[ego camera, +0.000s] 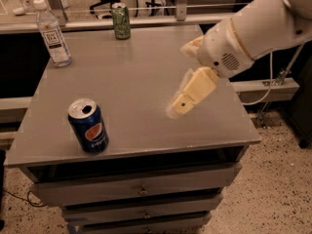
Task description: Move pepsi can near blue plastic bottle
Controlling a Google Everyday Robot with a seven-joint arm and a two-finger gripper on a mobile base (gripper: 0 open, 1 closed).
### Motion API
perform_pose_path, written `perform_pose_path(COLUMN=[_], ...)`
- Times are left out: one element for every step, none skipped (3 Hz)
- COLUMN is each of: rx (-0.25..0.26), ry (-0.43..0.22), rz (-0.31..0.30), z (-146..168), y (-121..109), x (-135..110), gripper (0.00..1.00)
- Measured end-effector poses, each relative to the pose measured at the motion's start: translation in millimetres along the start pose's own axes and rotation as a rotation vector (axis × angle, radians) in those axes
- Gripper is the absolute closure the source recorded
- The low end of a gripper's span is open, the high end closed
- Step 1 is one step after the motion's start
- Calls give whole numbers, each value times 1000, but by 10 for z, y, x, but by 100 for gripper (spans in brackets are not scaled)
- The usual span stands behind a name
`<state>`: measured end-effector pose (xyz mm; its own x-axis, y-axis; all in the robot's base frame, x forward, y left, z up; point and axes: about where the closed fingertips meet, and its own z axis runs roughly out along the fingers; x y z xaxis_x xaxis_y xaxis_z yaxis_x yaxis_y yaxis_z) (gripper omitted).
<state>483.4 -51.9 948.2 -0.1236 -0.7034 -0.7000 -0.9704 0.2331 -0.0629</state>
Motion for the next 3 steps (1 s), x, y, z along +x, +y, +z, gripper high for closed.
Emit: perform_pose_path(rx=[-64,-120,-161], ry=[-174,-277,-350], rz=[-30,-51,-57], z=[433,852,1176], y=[268,548,721], x=[-334,-479,-605], gripper=[0,0,0])
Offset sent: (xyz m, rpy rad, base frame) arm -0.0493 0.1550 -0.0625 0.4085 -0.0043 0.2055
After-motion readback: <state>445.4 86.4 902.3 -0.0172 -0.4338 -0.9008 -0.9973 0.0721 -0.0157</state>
